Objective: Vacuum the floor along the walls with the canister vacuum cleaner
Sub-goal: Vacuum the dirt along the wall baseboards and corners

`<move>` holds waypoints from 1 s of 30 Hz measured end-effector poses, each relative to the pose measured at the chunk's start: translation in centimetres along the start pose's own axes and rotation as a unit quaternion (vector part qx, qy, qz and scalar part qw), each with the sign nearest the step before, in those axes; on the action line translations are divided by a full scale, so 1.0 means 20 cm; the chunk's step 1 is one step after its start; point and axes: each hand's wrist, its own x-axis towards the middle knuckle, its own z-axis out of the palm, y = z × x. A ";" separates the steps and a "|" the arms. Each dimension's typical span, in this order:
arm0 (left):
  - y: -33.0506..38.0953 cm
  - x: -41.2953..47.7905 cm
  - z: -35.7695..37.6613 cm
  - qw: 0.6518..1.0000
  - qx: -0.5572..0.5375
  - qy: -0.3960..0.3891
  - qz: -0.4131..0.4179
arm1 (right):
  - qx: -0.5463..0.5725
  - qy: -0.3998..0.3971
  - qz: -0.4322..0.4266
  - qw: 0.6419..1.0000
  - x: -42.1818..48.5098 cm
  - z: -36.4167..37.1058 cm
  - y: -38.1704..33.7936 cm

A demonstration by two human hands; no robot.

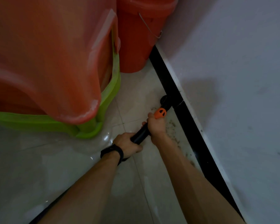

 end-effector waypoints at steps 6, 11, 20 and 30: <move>-0.02 0.05 -0.06 0.999 0.043 0.020 0.018 | 0.041 0.002 -0.008 0.999 0.01 0.03 0.00; 0.04 0.12 -0.09 0.997 0.044 0.058 0.037 | 0.041 -0.028 -0.015 0.999 0.11 0.07 -0.09; 0.18 0.21 -0.08 0.992 0.051 0.096 0.057 | 0.059 -0.125 0.022 0.990 0.28 0.04 -0.26; -0.07 0.04 -0.20 0.967 0.221 0.084 0.096 | 0.273 -0.088 0.112 0.952 0.08 0.09 -0.05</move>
